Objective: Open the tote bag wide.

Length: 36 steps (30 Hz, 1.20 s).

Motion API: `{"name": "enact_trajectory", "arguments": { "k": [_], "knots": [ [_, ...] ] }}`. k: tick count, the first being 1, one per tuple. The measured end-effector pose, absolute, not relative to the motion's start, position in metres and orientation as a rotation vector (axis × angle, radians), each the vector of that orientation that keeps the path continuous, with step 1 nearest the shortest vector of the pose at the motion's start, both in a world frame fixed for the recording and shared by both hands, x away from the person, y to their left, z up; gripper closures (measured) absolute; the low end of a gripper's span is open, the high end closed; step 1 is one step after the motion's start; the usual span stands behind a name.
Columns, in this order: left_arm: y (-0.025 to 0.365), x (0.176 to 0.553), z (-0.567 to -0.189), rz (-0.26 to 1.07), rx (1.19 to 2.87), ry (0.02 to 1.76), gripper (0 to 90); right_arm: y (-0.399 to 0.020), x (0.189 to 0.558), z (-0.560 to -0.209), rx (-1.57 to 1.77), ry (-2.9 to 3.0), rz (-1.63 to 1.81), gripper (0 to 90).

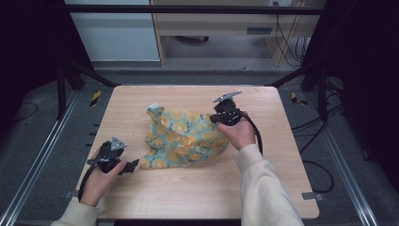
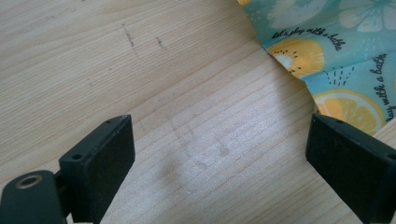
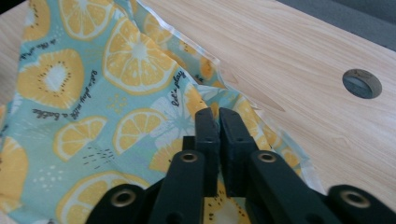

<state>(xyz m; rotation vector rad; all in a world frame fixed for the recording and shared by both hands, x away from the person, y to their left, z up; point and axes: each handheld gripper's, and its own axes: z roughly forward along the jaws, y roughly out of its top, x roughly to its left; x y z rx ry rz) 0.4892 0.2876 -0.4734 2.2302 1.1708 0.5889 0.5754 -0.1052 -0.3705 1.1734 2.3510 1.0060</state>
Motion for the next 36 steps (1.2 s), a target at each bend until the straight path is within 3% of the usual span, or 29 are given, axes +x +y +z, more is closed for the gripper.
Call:
{"name": "enact_trajectory", "arguments": {
  "k": [13, 23, 31, 36],
  "knots": [
    [0.288, 0.49, -0.474, 0.59, 2.23, 1.174, 7.8, -0.097, 0.547, -0.343, 1.044, 2.312, 1.154, 90.0],
    [0.289, 0.489, -0.473, 0.59, 2.228, 1.177, 7.8, -0.082, 0.486, -0.313, 0.81, 2.295, 1.265, 90.0],
    [0.291, 0.489, -0.467, 0.607, 2.207, 1.17, 8.5, -0.079, 0.447, -0.313, 0.726, 2.311, 1.31, 90.0],
    [0.291, 0.486, -0.45, 0.622, 2.166, 1.14, 11.4, -0.079, 0.419, -0.338, 0.705, 2.364, 1.324, 90.0]
  ]
}}
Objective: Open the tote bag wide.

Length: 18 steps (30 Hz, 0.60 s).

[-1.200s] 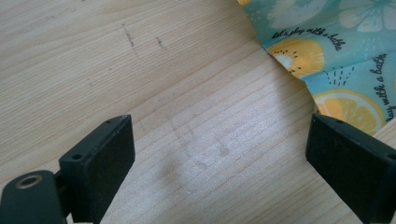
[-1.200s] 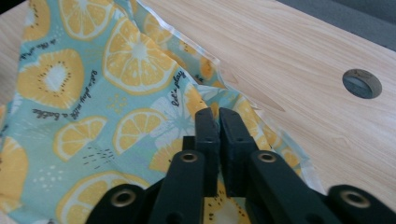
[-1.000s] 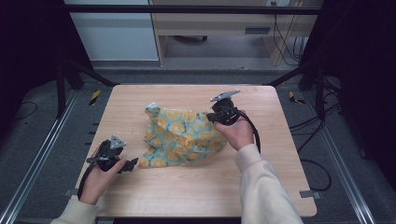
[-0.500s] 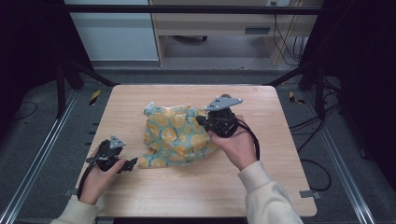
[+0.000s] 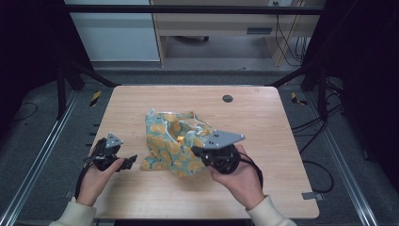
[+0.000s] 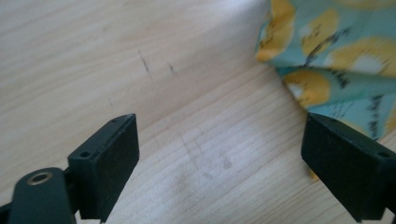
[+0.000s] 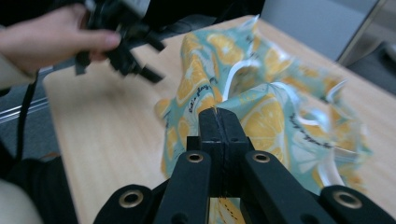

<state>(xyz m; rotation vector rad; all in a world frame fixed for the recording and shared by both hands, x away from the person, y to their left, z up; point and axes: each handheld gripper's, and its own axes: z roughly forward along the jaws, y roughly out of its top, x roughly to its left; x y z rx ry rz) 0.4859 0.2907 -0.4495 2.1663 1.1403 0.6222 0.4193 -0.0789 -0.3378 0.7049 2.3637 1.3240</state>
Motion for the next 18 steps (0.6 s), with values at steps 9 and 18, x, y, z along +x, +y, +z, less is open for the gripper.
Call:
{"name": "enact_trajectory", "arguments": {
  "k": [9, 18],
  "knots": [
    [0.279, 0.495, -0.415, 0.659, 2.187, 1.062, 14.9, -0.072, 0.396, -0.39, 0.708, 2.464, 1.335, 90.0],
    [0.254, 0.512, -0.372, 0.69, 2.208, 0.965, 14.9, -0.072, 0.399, -0.416, 0.751, 2.459, 1.337, 90.0]
  ]
}}
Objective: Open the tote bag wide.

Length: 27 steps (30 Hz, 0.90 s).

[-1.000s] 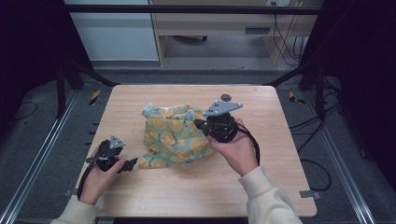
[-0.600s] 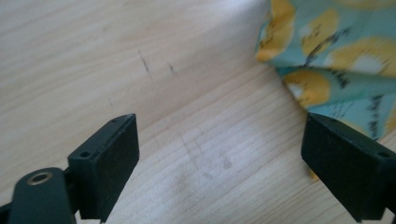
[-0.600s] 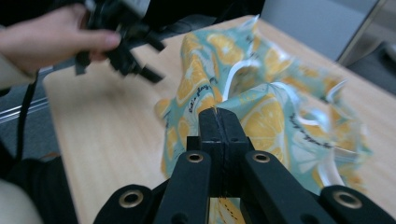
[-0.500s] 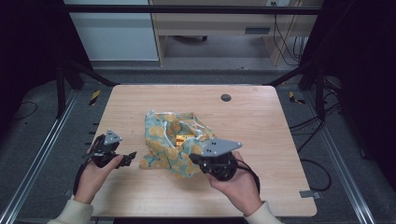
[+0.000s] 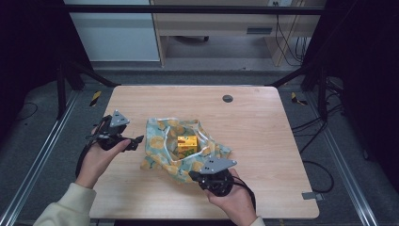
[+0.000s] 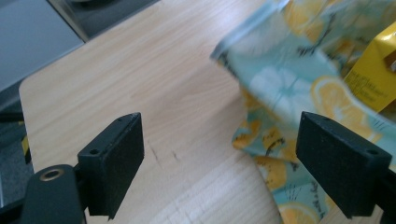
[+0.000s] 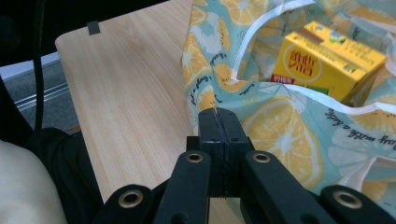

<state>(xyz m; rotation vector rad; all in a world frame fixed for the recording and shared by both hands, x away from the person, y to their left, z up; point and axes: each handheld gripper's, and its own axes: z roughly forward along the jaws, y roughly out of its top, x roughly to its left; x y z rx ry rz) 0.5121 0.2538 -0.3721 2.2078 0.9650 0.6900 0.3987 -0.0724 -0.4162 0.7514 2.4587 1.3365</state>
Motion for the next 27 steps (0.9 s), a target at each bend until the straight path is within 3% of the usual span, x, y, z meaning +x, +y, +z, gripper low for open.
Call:
{"name": "enact_trajectory", "arguments": {
  "k": [12, 23, 27],
  "knots": [
    [0.202, 0.549, -0.354, 0.707, 2.297, 0.845, 13.9, -0.077, 0.399, -0.435, 0.807, 2.457, 1.35, 89.7],
    [0.171, 0.571, -0.368, 0.612, 2.419, 0.789, 14.3, -0.078, 0.399, -0.442, 0.823, 2.476, 1.331, 88.8],
    [0.171, 0.572, -0.378, 0.611, 2.465, 0.79, 19.7, -0.079, 0.399, -0.443, 0.827, 2.479, 1.324, 88.6]
  ]
}}
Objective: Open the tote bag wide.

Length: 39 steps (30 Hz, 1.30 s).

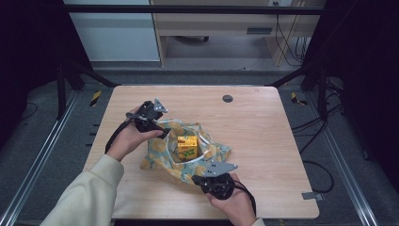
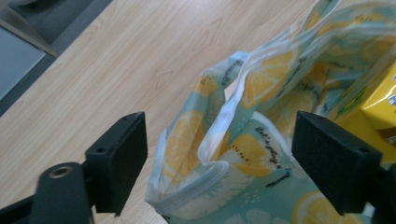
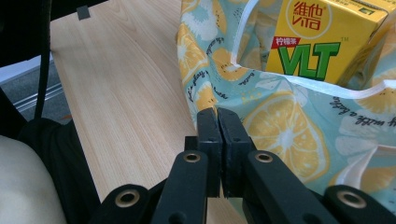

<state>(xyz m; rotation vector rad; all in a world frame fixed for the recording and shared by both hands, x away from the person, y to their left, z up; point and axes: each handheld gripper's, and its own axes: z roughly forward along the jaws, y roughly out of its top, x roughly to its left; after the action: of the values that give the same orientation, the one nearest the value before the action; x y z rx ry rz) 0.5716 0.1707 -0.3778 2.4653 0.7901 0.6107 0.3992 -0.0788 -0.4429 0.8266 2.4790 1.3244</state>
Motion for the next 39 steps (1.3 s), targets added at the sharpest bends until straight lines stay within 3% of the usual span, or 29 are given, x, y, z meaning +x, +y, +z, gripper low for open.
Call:
{"name": "enact_trajectory", "arguments": {
  "k": [2, 9, 14, 29, 39],
  "knots": [
    [0.171, 0.573, -0.383, 0.615, 2.482, 0.792, 28.0, -0.079, 0.399, -0.444, 0.831, 2.479, 1.325, 88.6],
    [0.174, 0.57, -0.393, 0.61, 2.512, 0.805, 71.4, -0.08, 0.401, -0.445, 0.843, 2.476, 1.314, 88.4],
    [0.183, 0.569, -0.396, 0.589, 2.501, 0.814, 85.6, -0.082, 0.401, -0.447, 0.852, 2.478, 1.309, 88.4],
    [0.215, 0.515, -0.346, 0.579, 2.249, 0.73, 88.5, -0.085, 0.4, -0.449, 0.886, 2.464, 1.268, 88.0],
    [0.238, 0.477, -0.359, 0.521, 2.237, 0.703, 88.6, -0.087, 0.399, -0.452, 0.896, 2.463, 1.243, 87.0]
  ]
}}
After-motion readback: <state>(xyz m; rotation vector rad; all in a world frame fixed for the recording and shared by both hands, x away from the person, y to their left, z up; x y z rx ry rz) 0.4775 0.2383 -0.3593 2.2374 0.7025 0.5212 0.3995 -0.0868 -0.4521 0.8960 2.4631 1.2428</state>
